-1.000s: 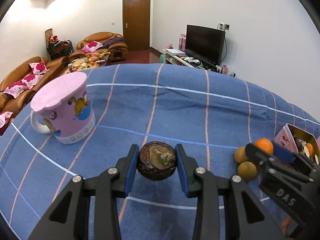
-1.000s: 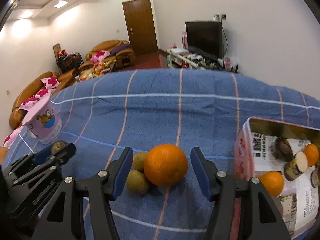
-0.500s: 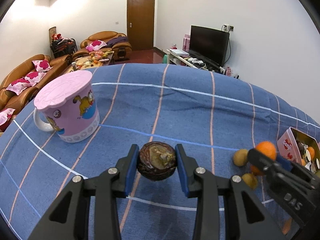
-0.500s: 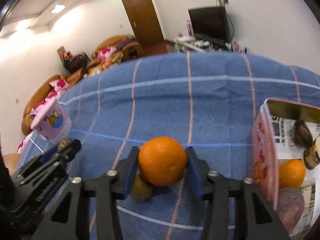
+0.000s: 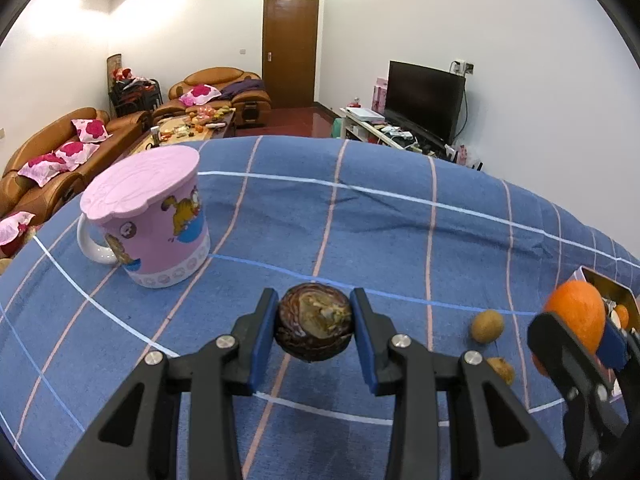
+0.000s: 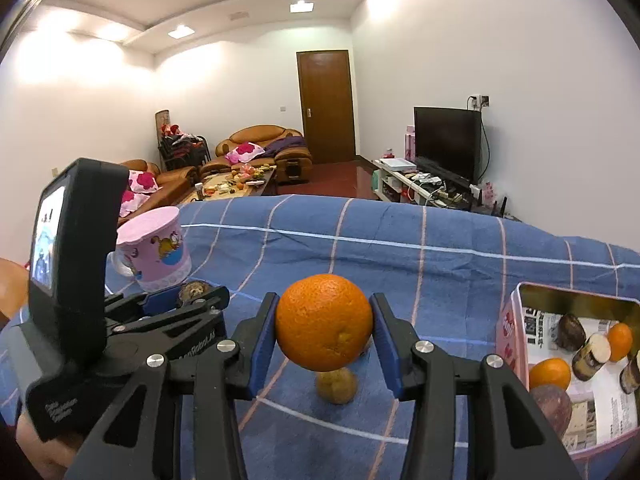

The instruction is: Organize fruits

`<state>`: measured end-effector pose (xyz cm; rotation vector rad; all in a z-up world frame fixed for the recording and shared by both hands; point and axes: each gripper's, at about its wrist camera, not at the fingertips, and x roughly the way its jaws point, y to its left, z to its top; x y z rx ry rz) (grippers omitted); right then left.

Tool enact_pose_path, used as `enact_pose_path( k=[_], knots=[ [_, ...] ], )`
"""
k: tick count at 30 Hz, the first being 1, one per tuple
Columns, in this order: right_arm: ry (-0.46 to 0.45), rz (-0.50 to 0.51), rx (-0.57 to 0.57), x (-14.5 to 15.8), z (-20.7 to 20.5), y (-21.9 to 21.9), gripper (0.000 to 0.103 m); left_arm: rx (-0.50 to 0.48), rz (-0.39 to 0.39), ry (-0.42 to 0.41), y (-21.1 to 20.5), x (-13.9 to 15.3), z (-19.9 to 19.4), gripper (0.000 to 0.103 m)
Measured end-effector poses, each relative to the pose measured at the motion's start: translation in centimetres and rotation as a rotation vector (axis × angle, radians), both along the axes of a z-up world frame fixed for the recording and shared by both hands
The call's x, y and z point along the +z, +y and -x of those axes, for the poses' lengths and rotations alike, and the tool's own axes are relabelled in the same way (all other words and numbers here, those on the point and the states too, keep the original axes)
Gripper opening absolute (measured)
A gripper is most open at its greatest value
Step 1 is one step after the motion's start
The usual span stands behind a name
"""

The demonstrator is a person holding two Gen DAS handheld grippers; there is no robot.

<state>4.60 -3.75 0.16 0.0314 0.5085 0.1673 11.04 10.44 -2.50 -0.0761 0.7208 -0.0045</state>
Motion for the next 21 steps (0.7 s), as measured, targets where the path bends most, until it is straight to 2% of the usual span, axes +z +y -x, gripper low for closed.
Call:
enact_pose_path(
  k=[11, 21],
  knots=[
    [-0.030, 0.025, -0.033, 0.2, 2.0, -0.1, 0.047, 0.026, -0.025, -0.102, 0.1, 1.0, 1.8, 0.039],
    [-0.047, 0.039, -0.045, 0.1, 3.9, -0.2, 0.048, 0.047, -0.057, -0.156, -0.1, 1.5, 3.3, 0.039]
  ],
)
